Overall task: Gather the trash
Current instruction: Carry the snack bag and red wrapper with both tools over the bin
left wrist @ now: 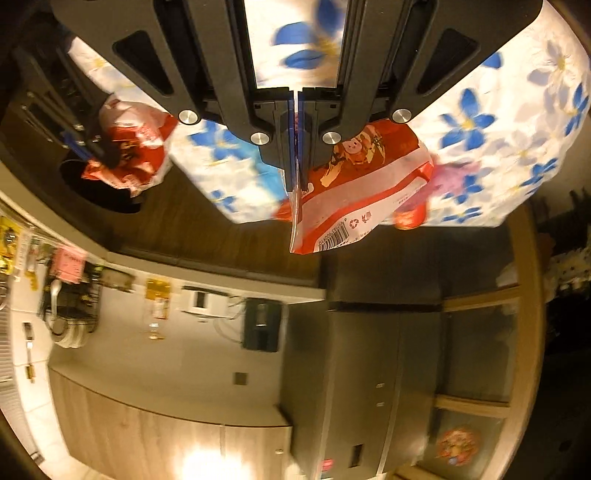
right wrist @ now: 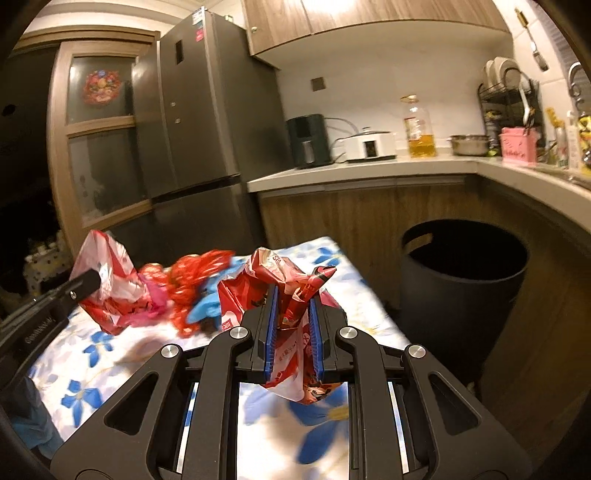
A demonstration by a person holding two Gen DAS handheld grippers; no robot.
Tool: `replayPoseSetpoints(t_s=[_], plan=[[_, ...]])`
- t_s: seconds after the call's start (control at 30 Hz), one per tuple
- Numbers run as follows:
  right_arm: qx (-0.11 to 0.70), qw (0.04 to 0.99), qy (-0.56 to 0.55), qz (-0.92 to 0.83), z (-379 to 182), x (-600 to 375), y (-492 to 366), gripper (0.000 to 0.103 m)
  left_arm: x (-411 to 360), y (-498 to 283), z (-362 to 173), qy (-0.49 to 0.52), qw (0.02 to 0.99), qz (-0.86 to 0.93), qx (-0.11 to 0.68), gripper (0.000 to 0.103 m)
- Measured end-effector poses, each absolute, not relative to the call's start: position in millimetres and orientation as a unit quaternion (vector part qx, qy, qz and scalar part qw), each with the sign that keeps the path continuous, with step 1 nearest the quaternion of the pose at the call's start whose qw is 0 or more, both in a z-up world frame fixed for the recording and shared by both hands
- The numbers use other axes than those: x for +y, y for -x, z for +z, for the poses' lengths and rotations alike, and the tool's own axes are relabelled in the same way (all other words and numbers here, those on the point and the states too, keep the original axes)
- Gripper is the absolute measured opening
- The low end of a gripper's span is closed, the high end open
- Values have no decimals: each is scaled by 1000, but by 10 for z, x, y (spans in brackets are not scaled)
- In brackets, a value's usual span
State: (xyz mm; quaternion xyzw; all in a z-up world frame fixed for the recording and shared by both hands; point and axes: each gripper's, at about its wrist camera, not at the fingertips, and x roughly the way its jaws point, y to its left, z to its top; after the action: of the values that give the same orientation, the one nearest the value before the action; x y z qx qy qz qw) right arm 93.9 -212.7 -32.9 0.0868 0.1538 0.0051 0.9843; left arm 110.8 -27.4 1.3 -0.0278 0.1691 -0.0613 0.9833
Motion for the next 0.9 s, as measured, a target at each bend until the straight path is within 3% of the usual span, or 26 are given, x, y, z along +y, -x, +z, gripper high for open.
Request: replayPoseSetpoints(t_s=[0.5,0.9], plan=[[130,980,-63,-136,29,-3246,-1123,16,-1778,-1598,313,-4,962,-217,168,0],[121,972,-68,-188,98,-3984,-1372,16,-2673,-1956,188,-34,934,-321,152,1]])
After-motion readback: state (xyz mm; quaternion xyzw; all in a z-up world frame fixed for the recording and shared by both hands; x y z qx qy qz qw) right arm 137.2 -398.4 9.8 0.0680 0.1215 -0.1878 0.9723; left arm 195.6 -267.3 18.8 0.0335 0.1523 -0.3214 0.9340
